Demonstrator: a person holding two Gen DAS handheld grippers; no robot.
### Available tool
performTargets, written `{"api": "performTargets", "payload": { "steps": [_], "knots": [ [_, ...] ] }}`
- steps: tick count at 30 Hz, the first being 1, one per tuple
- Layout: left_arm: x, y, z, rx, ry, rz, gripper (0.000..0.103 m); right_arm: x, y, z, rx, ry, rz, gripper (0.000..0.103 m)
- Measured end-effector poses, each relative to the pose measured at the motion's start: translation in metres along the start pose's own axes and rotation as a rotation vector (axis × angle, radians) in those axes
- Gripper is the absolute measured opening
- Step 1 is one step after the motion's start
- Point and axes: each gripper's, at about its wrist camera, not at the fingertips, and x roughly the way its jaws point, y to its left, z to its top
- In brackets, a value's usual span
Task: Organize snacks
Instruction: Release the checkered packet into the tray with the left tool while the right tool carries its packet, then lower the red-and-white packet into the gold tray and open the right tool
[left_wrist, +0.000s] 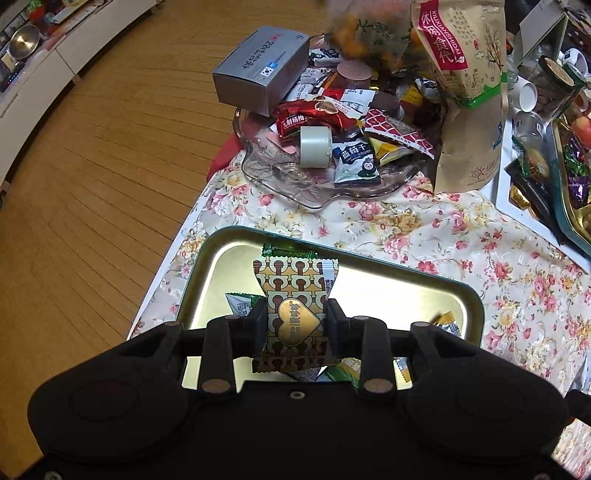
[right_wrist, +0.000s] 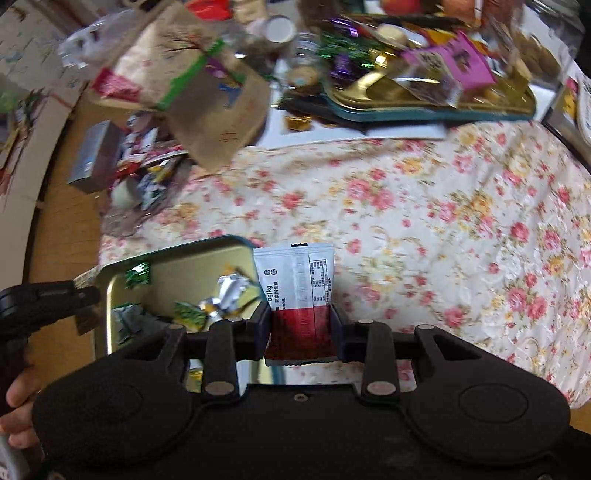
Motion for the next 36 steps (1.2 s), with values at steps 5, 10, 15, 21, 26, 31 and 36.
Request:
{"api": "performTargets", "payload": {
  "steps": [5,10,15,21,26,31,36],
  "knots": [
    [0.0,0.007,0.001,-0.015,0.006,0.0,0.045,-0.004,0.038,-0.007,-0.098,-0.025,0.017,0.035],
    [0.002,0.011,0.002,-0.016,0.023,-0.001,0.045,0.003,0.06,-0.015,-0.156,0.003,0.037,0.035],
    [0.003,0.012,0.0,-0.007,0.041,-0.015,0.045,0.007,0.073,-0.021,-0.197,0.012,0.046,0.035],
    [0.004,0.01,-0.002,0.011,0.06,-0.033,0.045,0.005,0.086,-0.026,-0.236,0.005,0.062,0.036],
    [0.005,0.007,-0.003,0.024,0.07,-0.045,0.045,0.001,0.092,-0.029,-0.266,-0.014,0.07,0.039],
    [0.006,0.005,-0.004,0.034,0.076,-0.051,0.045,-0.001,0.093,-0.03,-0.272,-0.005,0.118,0.039],
    [0.006,0.005,-0.004,0.033,0.076,-0.051,0.045,-0.001,0.092,-0.029,-0.271,-0.007,0.099,0.039]
  ]
}}
